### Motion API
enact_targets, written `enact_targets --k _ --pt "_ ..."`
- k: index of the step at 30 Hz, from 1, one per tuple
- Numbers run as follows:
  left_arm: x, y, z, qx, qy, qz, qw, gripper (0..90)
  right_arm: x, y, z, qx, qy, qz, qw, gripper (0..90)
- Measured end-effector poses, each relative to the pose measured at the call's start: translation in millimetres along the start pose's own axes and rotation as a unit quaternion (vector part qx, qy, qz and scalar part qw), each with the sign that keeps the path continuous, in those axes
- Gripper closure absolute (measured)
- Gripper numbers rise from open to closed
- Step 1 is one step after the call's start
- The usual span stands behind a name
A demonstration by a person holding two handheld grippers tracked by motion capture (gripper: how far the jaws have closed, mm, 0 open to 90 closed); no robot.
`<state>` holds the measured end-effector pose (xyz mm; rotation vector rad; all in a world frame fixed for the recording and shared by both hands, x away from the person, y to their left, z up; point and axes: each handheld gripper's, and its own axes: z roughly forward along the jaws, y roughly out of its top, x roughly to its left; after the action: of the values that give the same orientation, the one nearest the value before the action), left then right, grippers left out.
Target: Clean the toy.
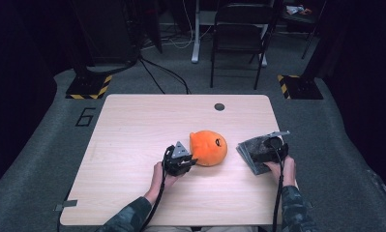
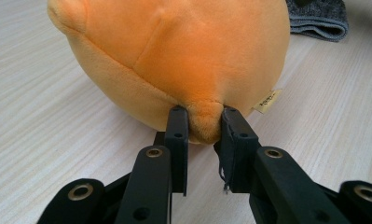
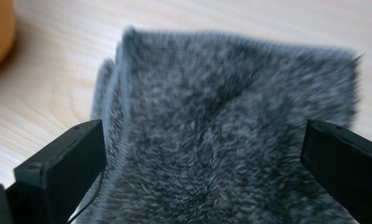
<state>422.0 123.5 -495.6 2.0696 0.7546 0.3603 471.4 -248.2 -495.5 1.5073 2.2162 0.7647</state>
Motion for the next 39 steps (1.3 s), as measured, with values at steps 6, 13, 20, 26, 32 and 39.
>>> enact_targets --k 6,13,20,26,32,39 --pt "-0.3 -0.2 0.1 0.002 -0.002 -0.002 1.0 74.7 2.9 -6.1 13.9 0.038 -0.016 -0.02 0.9989 0.0" --pt "0.0 -0.4 0.2 0.003 -0.001 0.001 1.0 74.6 3.1 -5.6 13.7 0.049 -0.024 0.002 0.9985 0.0" --pt "0.3 -0.3 0.2 0.006 -0.003 0.004 1.0 74.6 7.1 -3.5 9.7 0.05 -0.042 0.028 0.9975 15.0" --pt "0.1 -0.2 0.3 0.006 -0.003 0.005 1.0 74.6 8.3 -4.0 5.2 0.036 -0.031 0.023 0.9986 36.6" --pt "0.3 -0.2 0.3 0.005 -0.003 0.005 1.0 74.5 12.4 -3.4 1.4 0.034 -0.034 0.01 0.9988 67.1" --pt "0.9 -0.1 -0.1 0.005 -0.008 0.004 0.9999 74.3 17.4 -1.3 2.0 0.031 -0.047 -0.002 0.9984 72.2"
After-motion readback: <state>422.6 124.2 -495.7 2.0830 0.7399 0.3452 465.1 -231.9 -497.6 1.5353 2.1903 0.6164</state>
